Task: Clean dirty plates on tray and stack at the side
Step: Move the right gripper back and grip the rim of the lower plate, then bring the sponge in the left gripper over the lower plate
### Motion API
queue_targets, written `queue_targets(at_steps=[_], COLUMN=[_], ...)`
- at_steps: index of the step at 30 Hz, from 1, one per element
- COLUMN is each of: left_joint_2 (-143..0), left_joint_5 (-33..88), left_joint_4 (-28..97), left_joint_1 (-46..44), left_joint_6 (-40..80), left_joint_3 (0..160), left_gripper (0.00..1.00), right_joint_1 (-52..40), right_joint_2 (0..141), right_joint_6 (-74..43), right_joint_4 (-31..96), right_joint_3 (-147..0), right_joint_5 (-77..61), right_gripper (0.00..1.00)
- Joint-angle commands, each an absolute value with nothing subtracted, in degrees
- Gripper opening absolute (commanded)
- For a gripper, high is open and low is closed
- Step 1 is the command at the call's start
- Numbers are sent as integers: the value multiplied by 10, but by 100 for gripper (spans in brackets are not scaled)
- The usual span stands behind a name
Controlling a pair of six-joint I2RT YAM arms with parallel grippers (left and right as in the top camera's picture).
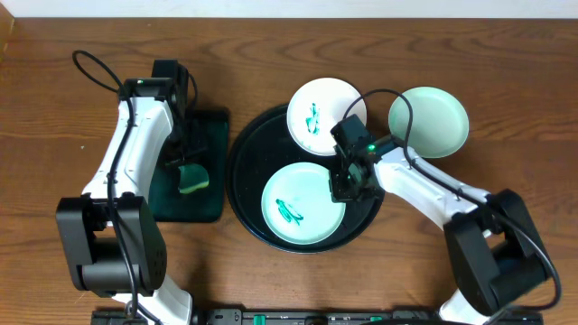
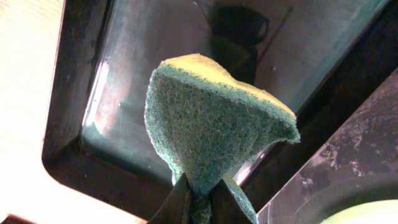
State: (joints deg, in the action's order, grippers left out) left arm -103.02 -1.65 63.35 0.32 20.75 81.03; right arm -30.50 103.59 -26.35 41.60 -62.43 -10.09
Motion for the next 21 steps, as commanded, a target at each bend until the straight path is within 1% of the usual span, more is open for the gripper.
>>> queue_targets(at_steps=[1, 10, 16, 21], left_joint_2=[-1039, -1096, -1105, -1126], left_joint_5=[-19, -19, -24, -23], left_joint_4=[624, 619, 593, 578], left_joint_1=[6, 6, 6, 14], left_joint_6=[195, 195, 154, 150], left_joint_3=[807, 807, 807, 805], left_gripper=[7, 7, 7, 7], right_joint_1=[-298, -305, -305, -306], right_joint_2=[1060, 1062, 1062, 1062], right_joint_6=[-269, -265, -265, -265], right_joint_4=[406, 401, 399, 399], right_joint_3=[-620, -620, -620, -620], right_joint_5=[-130, -132, -136, -145], right_gripper=[1, 1, 1, 1])
